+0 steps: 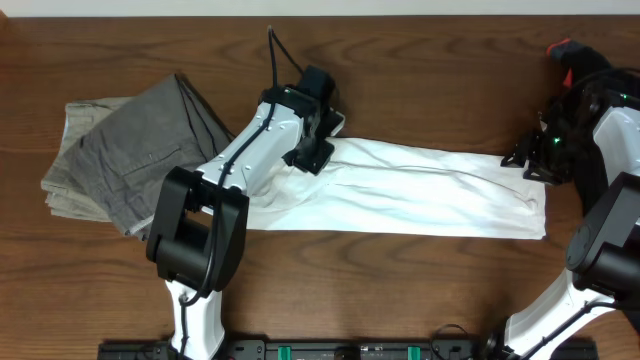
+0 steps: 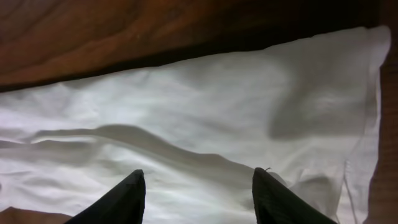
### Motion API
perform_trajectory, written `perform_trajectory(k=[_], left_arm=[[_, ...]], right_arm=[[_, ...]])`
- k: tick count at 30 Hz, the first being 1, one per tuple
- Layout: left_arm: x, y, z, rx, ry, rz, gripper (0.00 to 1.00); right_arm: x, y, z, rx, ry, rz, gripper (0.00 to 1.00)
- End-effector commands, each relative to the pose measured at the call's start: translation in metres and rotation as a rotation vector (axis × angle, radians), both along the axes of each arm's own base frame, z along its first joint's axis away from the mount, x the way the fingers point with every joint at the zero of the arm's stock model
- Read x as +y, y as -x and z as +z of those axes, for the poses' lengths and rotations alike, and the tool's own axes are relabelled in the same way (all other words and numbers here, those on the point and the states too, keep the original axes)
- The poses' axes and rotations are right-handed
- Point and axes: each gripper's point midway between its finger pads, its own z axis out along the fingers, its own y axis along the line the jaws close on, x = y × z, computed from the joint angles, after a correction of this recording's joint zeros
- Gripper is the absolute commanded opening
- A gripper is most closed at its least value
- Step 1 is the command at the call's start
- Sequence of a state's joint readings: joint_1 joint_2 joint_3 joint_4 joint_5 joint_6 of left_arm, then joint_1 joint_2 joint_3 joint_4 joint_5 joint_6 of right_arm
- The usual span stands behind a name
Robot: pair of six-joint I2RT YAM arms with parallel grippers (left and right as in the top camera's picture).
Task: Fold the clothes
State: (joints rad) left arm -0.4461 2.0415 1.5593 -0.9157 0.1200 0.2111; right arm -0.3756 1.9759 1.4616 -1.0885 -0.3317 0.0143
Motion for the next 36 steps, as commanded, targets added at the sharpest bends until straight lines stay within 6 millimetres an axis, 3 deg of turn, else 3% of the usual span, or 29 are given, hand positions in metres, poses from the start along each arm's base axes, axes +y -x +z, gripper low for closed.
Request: perform_trajectory(k=[1, 8, 14, 19, 20, 21, 24, 29, 31, 33, 36], left_arm=[[-0.002, 0.002, 0.013, 0.005, 0.007, 0.049, 0.06], [-0.055, 0.051, 0.038, 0.157, 0.201, -0.017, 0.06], [-0.091, 0.082, 0.037, 0.195, 0.217, -0.104, 0.06], [-0.107, 0.100, 0.036, 0.205, 0.209, -0.164, 0.07], [-0.109, 0.103, 0.036, 0.208, 0.207, -0.171, 0.15], [-0.110, 0.105, 0.036, 0.208, 0.202, -0.177, 0.30], [-0.102, 0.099, 0.034, 0.179, 0.152, -0.136, 0.44], [-0.069, 0.070, 0.045, 0.077, 0.043, -0.048, 0.45], [-0.048, 0.054, 0.055, 0.022, -0.002, 0.012, 0.49], [-0.025, 0.036, 0.063, -0.032, -0.031, 0.073, 0.59], [0.017, 0.004, 0.064, -0.091, -0.069, 0.182, 0.68]], right_arm=[[-0.001, 0.002, 0.000, 0.007, 0.000, -0.011, 0.54], [-0.001, 0.001, 0.000, 0.002, 0.002, -0.011, 0.54], [-0.002, 0.000, 0.000, -0.003, 0.004, -0.011, 0.55], [-0.002, -0.001, 0.000, -0.007, 0.006, -0.011, 0.56], [-0.002, -0.001, 0.000, -0.007, 0.006, -0.011, 0.56], [-0.002, -0.001, 0.000, -0.007, 0.006, -0.011, 0.56], [-0.002, -0.001, 0.000, -0.007, 0.006, -0.011, 0.57], [-0.002, -0.001, 0.000, -0.009, 0.007, -0.011, 0.59], [-0.002, -0.002, 0.000, -0.010, 0.007, -0.011, 0.60], [-0.002, -0.002, 0.000, -0.010, 0.007, -0.011, 0.61], [-0.003, -0.002, 0.000, -0.013, 0.008, -0.011, 0.61]])
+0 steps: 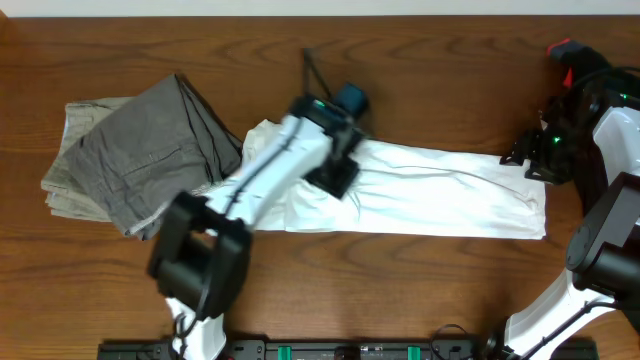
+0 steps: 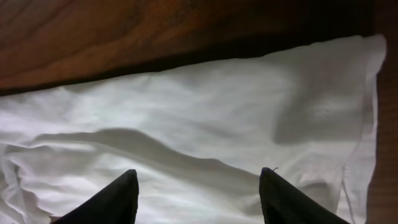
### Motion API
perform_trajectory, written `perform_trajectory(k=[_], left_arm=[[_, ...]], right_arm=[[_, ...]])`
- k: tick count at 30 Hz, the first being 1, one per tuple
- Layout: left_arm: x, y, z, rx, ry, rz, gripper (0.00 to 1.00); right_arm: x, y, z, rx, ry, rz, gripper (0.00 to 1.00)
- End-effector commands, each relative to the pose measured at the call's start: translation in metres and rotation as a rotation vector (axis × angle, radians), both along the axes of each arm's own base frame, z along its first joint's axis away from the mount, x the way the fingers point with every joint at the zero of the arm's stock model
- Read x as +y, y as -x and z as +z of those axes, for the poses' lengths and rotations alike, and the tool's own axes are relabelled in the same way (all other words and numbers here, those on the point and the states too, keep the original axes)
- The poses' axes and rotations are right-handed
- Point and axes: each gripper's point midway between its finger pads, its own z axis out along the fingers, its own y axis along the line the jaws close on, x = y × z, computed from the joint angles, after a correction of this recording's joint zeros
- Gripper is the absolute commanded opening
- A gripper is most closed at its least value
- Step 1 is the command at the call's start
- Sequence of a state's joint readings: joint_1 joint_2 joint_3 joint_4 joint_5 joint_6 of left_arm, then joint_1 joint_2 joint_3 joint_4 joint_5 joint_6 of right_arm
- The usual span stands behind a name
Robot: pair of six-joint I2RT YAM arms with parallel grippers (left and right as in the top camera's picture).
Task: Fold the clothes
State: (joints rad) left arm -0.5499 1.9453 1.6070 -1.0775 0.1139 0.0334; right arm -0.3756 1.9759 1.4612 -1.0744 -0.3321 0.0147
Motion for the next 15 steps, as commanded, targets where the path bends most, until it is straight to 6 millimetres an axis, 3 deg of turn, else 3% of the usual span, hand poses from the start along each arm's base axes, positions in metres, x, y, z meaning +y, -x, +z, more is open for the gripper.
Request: perform_trajectory(k=[1, 6, 11, 15], left_arm=[[0.051, -0.045, 0.016, -0.127, -0.064, 0.138, 0.68], [0.078, -0.087, -0.003, -0.130, 0.085, 0.226, 0.67], [0.110, -0.106, -0.035, -0.096, 0.105, 0.315, 0.66], [0.106, -0.111, -0.052, -0.059, 0.173, 0.314, 0.59]], right_arm=[[-0.002, 0.000, 0.000, -0.002, 0.004, -0.010, 0.61], [-0.002, -0.001, 0.000, -0.006, 0.006, -0.010, 0.58], [-0.001, 0.000, 0.000, -0.001, 0.004, -0.009, 0.59], [-0.002, 0.001, -0.001, -0.002, 0.005, -0.010, 0.58]])
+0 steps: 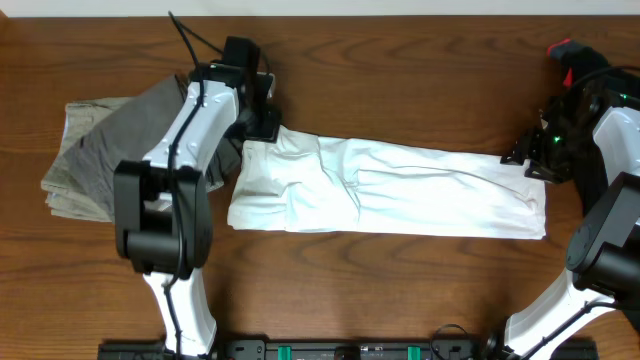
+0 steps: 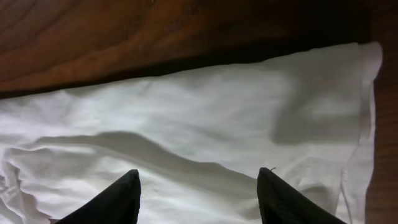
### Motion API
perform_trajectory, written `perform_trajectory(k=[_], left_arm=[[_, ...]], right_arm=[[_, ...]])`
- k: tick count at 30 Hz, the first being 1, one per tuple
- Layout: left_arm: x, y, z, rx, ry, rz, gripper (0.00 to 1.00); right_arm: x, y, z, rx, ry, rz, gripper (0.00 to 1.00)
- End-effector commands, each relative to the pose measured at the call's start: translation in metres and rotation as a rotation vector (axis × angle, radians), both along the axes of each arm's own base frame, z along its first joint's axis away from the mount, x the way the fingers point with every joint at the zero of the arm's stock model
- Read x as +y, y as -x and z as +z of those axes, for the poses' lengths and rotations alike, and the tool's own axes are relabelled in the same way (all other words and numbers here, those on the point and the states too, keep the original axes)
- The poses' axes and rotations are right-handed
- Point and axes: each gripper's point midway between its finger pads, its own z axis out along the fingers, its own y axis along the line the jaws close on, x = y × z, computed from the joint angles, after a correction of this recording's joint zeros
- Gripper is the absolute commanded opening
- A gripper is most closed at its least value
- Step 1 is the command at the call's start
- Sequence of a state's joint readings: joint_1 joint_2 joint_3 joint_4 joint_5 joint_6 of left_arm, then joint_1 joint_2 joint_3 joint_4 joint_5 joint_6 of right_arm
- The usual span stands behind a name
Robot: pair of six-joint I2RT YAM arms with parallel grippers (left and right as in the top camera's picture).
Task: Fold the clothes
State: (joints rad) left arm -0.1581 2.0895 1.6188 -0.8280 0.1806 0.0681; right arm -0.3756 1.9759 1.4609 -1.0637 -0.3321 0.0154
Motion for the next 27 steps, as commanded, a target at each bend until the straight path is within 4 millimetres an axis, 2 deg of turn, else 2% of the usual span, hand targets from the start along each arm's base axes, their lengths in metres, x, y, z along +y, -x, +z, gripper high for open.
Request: perform_trajectory(k=[1, 3, 9, 13, 18, 20, 22, 27], left_arm=[[-0.016, -0.002, -0.010, 0.019, 0.089, -0.044, 0.58], [-0.020, -0.001, -0.015, 0.027, 0.098, -0.049, 0.51], [-0.021, 0.008, -0.026, 0.076, 0.090, -0.058, 0.06], [-0.015, 0.011, -0.018, 0.084, 0.089, -0.044, 0.06], [-0.004, 0.008, 0.010, 0.035, 0.097, -0.014, 0.06], [-0.004, 0.007, 0.022, 0.008, 0.101, -0.013, 0.06], [-0.004, 0.006, 0.030, -0.012, 0.103, -0.014, 0.06], [-0.004, 0.008, 0.033, -0.013, 0.103, -0.015, 0.06]], right_arm=[[-0.001, 0.003, -0.001, 0.007, 0.002, -0.009, 0.58], [-0.001, 0.003, -0.001, 0.008, 0.001, -0.009, 0.58], [-0.002, 0.004, -0.002, 0.013, 0.011, -0.009, 0.58], [-0.016, 0.007, -0.006, 0.034, 0.086, -0.011, 0.63], [-0.036, 0.008, -0.014, 0.047, 0.140, -0.048, 0.64], [-0.048, 0.009, -0.017, 0.054, 0.161, -0.092, 0.63], [-0.059, 0.008, -0.020, 0.049, 0.164, -0.138, 0.58], [-0.067, 0.011, -0.033, 0.067, 0.139, -0.171, 0.56]])
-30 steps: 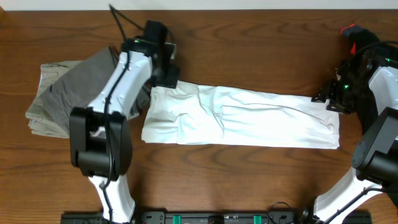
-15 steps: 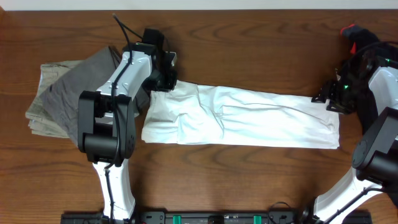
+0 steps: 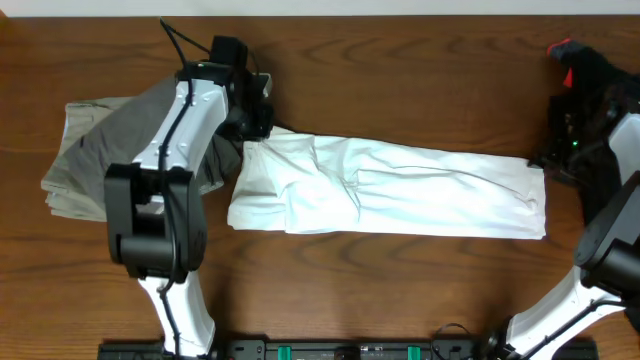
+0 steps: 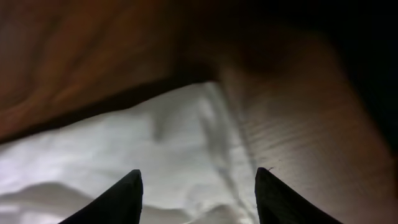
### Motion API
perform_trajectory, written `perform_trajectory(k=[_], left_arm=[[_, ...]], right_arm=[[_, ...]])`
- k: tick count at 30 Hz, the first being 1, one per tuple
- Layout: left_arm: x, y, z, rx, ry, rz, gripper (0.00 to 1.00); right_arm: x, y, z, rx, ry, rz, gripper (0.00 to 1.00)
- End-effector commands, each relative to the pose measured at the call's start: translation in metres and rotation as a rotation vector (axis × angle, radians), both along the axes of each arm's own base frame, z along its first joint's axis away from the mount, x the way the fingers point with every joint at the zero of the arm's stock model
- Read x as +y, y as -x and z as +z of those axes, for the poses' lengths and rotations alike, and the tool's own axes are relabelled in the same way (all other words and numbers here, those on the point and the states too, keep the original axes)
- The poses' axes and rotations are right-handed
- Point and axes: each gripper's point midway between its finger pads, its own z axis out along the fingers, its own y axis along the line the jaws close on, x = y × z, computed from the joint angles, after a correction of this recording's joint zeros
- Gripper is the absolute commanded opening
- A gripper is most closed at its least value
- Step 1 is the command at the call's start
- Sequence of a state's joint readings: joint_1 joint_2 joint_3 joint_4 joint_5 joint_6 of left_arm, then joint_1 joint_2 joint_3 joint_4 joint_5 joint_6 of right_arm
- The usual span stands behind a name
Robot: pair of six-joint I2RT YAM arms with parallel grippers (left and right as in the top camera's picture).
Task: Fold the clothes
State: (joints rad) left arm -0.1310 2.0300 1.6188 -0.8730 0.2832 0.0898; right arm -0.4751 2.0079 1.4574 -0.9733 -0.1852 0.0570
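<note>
A white garment (image 3: 400, 190) lies as a long strip across the middle of the table. My left gripper (image 3: 258, 118) is at its far left corner, and the overhead view does not show how its jaws stand. My right gripper (image 3: 550, 158) hangs at the strip's right end. In the right wrist view the right gripper (image 4: 196, 186) is open over the white garment (image 4: 155, 143), close to its corner. Nothing is between its dark fingers (image 4: 118, 199), and bare wood lies to their right.
A pile of folded grey trousers (image 3: 100, 160) lies at the left, partly under my left arm. A red and black object (image 3: 562, 48) sits at the far right corner. The brown wooden table (image 3: 400, 290) shows in front of the garment.
My right gripper has drawn back to the right, from over the garment's right end to its corner, still open. My left gripper has shifted slightly left. The garment lies as before.
My left gripper was first on the garment's upper left part. Then it was further right, with the left end bunched toward the middle. Then it was at the far left corner with the garment stretched out long. My right gripper stayed open at the right end.
</note>
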Motion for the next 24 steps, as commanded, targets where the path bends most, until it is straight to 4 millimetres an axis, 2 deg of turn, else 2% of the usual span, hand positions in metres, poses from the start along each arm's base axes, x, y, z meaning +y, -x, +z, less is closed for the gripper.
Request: perform_trajectory(k=[1, 7, 11, 12, 14, 17, 24], left_arm=[[0.000, 0.000, 0.007, -0.006, 0.005, 0.000, 0.06], [0.001, 0.002, 0.007, -0.001, 0.004, -0.001, 0.06], [0.001, 0.002, 0.007, 0.000, 0.004, -0.001, 0.06], [0.001, 0.002, 0.007, 0.000, 0.004, -0.001, 0.06], [0.001, 0.002, 0.007, -0.001, 0.004, -0.001, 0.06], [0.002, 0.003, 0.006, 0.005, -0.002, 0.000, 0.06], [0.023, 0.009, 0.001, 0.027, -0.123, 0.022, 0.06]], right_arm=[[0.000, 0.006, -0.018, 0.044, -0.029, -0.033, 0.55], [0.020, -0.007, -0.033, 0.003, -0.164, -0.025, 0.42], [0.021, -0.007, -0.035, 0.003, -0.169, -0.022, 0.29], [0.020, -0.007, -0.035, 0.003, -0.169, -0.023, 0.24], [0.018, -0.009, -0.034, -0.006, -0.164, -0.026, 0.01], [0.007, -0.018, -0.028, -0.050, -0.151, -0.038, 0.01], [-0.033, -0.047, 0.000, -0.194, -0.101, -0.081, 0.01]])
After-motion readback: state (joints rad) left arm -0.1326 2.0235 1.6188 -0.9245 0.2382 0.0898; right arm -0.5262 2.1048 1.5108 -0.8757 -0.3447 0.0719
